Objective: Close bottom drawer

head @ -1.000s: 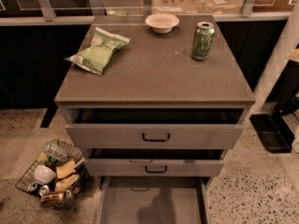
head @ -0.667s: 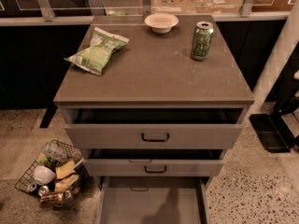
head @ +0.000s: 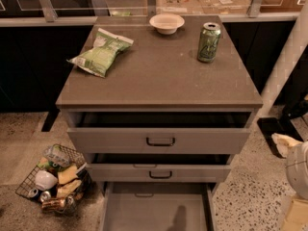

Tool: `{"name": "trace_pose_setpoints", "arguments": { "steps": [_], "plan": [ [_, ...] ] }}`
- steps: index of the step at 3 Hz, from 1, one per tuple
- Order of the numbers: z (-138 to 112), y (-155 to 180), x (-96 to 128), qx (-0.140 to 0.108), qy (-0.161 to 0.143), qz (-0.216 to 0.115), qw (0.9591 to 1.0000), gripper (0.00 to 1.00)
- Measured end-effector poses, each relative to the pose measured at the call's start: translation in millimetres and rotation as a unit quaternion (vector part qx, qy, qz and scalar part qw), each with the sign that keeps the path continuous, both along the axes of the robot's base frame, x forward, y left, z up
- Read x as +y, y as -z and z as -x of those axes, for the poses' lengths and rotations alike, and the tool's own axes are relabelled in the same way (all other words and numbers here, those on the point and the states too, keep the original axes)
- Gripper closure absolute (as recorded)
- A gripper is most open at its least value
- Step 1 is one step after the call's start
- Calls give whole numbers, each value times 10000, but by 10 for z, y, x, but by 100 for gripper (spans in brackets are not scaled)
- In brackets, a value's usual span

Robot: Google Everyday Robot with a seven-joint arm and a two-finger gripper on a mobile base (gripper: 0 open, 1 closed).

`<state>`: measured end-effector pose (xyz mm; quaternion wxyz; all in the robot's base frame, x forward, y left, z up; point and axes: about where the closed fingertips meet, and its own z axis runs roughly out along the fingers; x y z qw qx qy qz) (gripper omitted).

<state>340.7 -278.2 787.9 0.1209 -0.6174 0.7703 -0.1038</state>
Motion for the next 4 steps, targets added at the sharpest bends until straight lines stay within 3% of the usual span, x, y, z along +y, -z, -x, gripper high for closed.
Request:
{"name": "trace_pose_setpoints", "arguments": {
  "steps": [2, 4],
  "plan": [
    [-49, 147, -9, -60, 50, -118, 9999, 0],
    [-279, 1158, -136, -101, 248, -466, 9986, 0]
  ]
}}
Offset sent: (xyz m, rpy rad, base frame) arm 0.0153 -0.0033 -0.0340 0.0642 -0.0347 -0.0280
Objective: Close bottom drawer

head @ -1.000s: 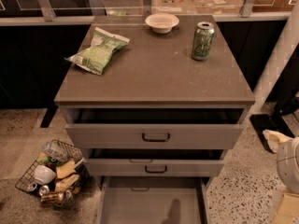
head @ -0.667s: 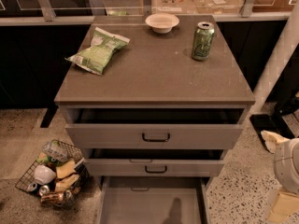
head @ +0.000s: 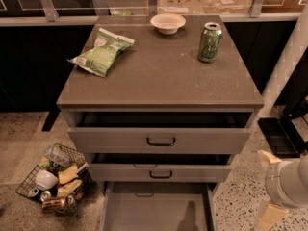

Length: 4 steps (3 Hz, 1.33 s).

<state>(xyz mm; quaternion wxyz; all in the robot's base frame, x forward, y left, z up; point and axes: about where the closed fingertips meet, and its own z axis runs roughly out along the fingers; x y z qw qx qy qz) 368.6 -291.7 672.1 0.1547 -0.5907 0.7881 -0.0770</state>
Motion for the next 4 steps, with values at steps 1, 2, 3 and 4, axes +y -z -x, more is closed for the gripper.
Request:
{"name": "trace_pose_setpoints", "arguments": {
  "steps": [1, 2, 3, 4],
  "plan": [
    [-27, 620, 58, 168, -131, -125, 9997, 0],
    [36, 1164, 261, 413, -372, -133, 9984, 0],
    [183, 1532, 403, 648, -462, -100, 9968, 0],
    [181, 1530, 403, 645, -464, -100, 9968, 0]
  ]
}}
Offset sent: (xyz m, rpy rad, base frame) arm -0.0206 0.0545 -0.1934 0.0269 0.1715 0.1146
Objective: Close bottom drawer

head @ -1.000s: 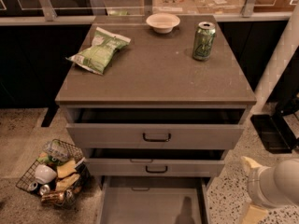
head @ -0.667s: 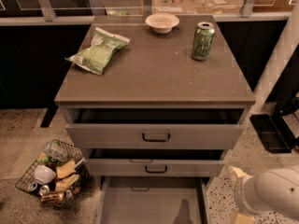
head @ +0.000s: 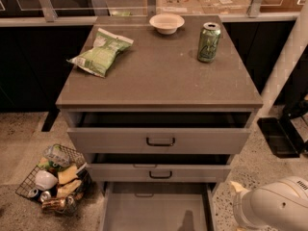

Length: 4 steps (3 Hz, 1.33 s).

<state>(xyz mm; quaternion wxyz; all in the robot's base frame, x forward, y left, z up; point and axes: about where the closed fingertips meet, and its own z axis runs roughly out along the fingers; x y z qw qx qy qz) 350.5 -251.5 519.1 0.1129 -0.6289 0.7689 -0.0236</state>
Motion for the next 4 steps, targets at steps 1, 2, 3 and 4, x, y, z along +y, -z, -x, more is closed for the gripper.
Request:
{"name": "trace_pose_setpoints", "arguments": {
  "steps": [1, 2, 3, 4],
  "plan": [
    [6, 112, -29, -23, 82, -157, 9998, 0],
    [133, 464, -112, 0, 286, -499, 9983, 0],
    [391, 1078, -121, 256, 335, -710, 9966, 0],
    [506, 1485, 14, 511, 12, -707, 9962, 0]
  ]
}}
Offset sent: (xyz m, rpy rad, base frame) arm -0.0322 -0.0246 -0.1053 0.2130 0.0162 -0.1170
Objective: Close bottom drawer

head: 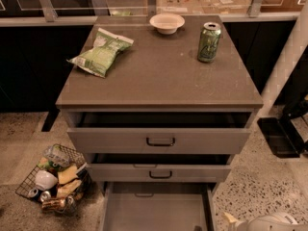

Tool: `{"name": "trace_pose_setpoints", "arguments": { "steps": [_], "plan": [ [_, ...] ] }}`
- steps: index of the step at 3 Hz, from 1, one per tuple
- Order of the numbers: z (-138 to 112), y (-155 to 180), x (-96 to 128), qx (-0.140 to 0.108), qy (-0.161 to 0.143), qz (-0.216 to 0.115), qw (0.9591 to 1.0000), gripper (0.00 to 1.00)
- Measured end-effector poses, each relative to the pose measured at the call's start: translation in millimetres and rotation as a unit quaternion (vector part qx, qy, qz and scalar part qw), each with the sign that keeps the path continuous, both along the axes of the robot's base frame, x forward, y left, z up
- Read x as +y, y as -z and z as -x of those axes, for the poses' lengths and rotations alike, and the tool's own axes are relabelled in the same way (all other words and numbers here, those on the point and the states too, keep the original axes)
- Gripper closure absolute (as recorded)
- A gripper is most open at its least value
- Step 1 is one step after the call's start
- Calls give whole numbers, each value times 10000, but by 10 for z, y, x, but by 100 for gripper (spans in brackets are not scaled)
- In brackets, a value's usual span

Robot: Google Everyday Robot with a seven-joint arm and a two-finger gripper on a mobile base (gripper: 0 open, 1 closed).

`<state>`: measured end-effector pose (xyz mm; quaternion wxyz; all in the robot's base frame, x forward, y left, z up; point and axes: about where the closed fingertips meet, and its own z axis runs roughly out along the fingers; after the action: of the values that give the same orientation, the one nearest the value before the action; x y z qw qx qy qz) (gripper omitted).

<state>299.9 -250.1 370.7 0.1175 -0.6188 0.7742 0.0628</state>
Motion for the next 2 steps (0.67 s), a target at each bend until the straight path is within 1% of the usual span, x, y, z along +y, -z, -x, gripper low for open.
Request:
{"name": "trace_pose_setpoints", "arguments": {
  "steps": [1, 2],
  "plan": [
    [98, 294, 120, 287, -389, 102, 9988, 0],
    [127, 456, 178, 493, -638, 231, 9965, 16]
  ]
}}
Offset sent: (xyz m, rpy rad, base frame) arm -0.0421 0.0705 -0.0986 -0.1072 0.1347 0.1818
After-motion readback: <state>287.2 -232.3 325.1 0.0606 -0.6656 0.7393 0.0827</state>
